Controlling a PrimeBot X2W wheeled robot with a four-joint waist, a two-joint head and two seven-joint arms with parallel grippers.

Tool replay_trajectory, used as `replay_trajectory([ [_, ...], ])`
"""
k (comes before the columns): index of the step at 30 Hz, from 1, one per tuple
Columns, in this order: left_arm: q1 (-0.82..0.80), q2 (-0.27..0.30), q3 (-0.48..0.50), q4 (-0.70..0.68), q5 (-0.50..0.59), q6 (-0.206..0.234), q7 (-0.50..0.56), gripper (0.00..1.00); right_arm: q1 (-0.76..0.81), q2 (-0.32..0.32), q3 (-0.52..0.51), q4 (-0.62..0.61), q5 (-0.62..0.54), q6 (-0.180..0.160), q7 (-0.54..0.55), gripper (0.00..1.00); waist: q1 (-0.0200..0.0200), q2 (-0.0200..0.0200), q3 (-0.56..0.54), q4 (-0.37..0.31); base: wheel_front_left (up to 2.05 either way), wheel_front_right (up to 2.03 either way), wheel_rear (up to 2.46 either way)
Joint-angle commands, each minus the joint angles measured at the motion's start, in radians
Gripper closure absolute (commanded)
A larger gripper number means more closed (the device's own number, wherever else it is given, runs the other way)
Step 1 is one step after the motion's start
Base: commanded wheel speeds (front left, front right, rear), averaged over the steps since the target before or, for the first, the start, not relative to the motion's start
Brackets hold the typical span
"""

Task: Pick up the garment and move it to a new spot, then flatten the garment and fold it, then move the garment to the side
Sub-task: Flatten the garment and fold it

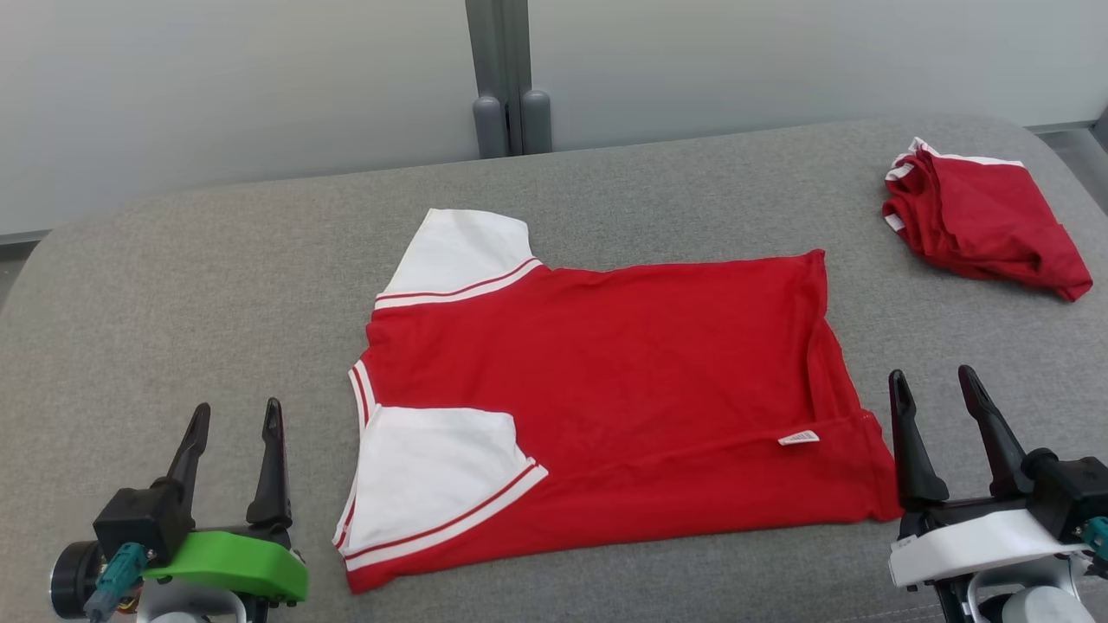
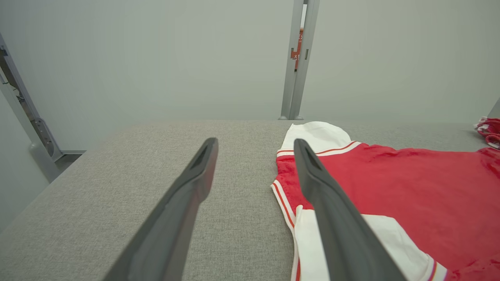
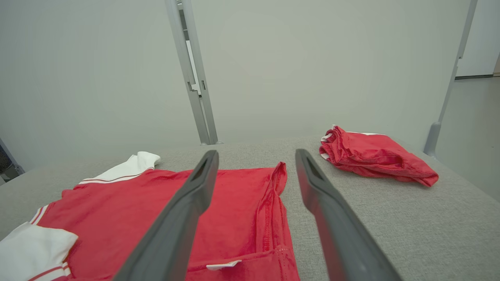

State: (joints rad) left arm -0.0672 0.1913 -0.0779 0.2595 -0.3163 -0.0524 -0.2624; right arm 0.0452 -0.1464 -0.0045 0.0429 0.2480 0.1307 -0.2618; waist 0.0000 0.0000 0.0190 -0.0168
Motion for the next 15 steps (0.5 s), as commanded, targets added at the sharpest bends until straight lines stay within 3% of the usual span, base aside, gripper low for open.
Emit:
replay_trajectory([
  [1,0.013,0.008,0.004,-0.001,-0.005,-0.003,-0.003,0.00,0.011,-0.003,-0.003,0.000,-0.005,0.000,-0.004,0.00,0.0000,0.0000,0.000,0.002,0.00,0.00,0.00],
  [15,0.033,0.003,0.025,-0.023,-0.017,-0.004,-0.003,0.00,0.008,-0.007,0.011,0.030,-0.009,0.000,-0.004,0.00,0.0000,0.0000,-0.008,0.013,0.00,0.00,0.00],
])
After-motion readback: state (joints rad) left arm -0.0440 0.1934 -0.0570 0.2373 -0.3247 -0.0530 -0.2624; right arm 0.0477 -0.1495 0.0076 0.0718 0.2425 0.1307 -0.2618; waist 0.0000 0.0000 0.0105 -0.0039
